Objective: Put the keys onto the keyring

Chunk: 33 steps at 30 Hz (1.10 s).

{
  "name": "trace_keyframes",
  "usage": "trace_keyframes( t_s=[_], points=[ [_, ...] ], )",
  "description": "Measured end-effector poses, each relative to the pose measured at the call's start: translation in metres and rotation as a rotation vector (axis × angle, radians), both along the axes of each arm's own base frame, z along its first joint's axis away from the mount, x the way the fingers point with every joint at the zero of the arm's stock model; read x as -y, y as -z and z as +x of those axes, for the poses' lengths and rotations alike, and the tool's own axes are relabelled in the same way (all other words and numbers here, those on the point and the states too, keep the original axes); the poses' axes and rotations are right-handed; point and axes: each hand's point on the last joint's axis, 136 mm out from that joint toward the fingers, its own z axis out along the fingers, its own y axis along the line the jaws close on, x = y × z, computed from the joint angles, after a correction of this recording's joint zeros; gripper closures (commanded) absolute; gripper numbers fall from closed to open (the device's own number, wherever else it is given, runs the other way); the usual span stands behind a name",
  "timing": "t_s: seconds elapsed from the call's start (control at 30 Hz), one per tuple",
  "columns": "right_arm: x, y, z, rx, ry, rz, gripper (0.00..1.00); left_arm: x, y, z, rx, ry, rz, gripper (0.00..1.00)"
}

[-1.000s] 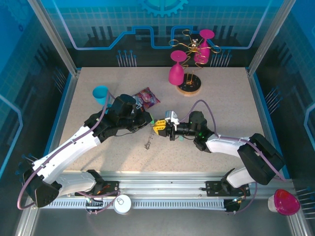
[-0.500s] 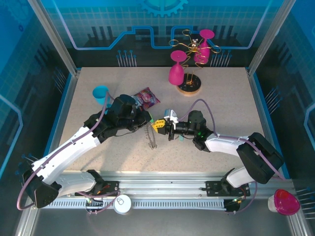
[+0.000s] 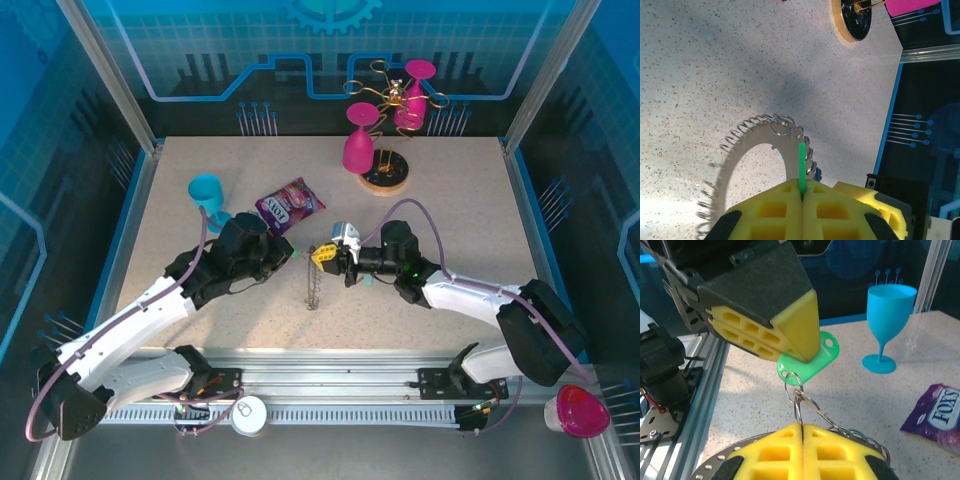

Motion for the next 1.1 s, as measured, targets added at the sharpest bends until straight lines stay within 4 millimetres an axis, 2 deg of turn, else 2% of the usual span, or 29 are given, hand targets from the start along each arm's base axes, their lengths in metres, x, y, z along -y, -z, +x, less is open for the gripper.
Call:
trace_keyframes(
  t_s=[0.27,0.6,0.67,0.77,0.97,1.1],
  points=[
    [0.001,0.004,0.002,-0.001,0.01,-0.025,1.0,0.001,0.017,0.0,-0.024,-0.014,-0.017,1.0],
    [0.0,0.009,0.004,-0.006,0.013,-0.032,1.0,0.007,0.012,0.003,-0.006,-0.001,-0.039,1.0],
    [0.0,0.011,0.004,-0.012,0.012,-0.037,0.91,0.008,0.011,0.003,-0.003,0.003,-0.046,1.0],
    [0.001,0.014,0.003,-0.021,0.012,-0.045,0.86,0.009,0.011,0.003,-0.001,0.008,-0.052,1.0],
    [0.003,0.024,0.0,-0.043,0.012,-0.062,0.85,0.01,0.013,0.003,-0.005,0.009,-0.051,1.0],
    [0.007,0.043,-0.01,-0.089,0.011,-0.092,0.83,0.009,0.017,0.002,-0.019,-0.003,-0.06,1.0]
  ],
)
